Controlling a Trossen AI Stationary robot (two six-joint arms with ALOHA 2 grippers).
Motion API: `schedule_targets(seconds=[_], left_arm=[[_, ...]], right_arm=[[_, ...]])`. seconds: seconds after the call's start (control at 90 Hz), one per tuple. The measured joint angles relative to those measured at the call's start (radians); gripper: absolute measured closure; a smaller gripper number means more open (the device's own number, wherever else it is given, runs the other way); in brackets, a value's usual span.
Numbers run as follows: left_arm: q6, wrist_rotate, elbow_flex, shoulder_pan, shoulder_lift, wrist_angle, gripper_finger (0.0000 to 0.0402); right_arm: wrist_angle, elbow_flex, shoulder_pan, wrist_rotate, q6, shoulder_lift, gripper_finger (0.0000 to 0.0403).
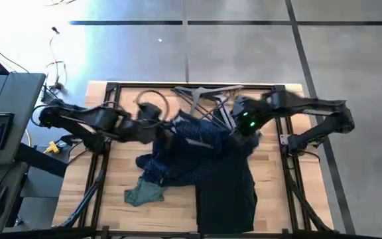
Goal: Hang clothes
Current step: Insert the hanger into the blue polo shirt
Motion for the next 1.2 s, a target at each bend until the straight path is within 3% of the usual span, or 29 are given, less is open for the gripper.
schedule_targets(seconds=[0.156,0.244,0.344,0.467,0.667,0.878,1.078,1.2], left_arm=[[0.000,0.322,-0.143,0.099,0.000,0.108,0.0369],[0.084,0.448,-0.164,0.134,-0.002,0.171,0.0356],[0.215,0.559,-0.145,0.160,-0.007,0.154,0.0344],[0.331,0.593,-0.106,0.185,-0.007,0.131,0.0336],[0.373,0.589,-0.096,0.294,0.055,0.261,0.0329],[0.444,0.616,-0.096,0.387,0.178,0.352,0.0331],[0.479,0.833,-0.097,0.399,0.300,0.302,0.0339],[0.450,0.974,-0.098,0.370,0.354,0.218,0.0357]], right_arm=[[0.180,-0.282,-0.073,-0.186,-0.058,-0.006,0.0403],[0.152,-0.376,-0.104,-0.180,-0.064,-0.006,0.0403],[0.062,-0.436,-0.132,-0.099,-0.074,-0.008,0.0403],[0.006,-0.451,-0.137,-0.008,-0.168,-0.008,0.0403],[-0.039,-0.407,-0.138,0.165,-0.378,-0.008,0.0393],[-0.102,-0.364,-0.166,0.227,-0.462,-0.015,0.0305],[-0.103,-0.356,-0.207,0.253,-0.477,-0.156,0.0200],[0.005,-0.360,-0.294,0.220,-0.465,-0.263,0.0162]])
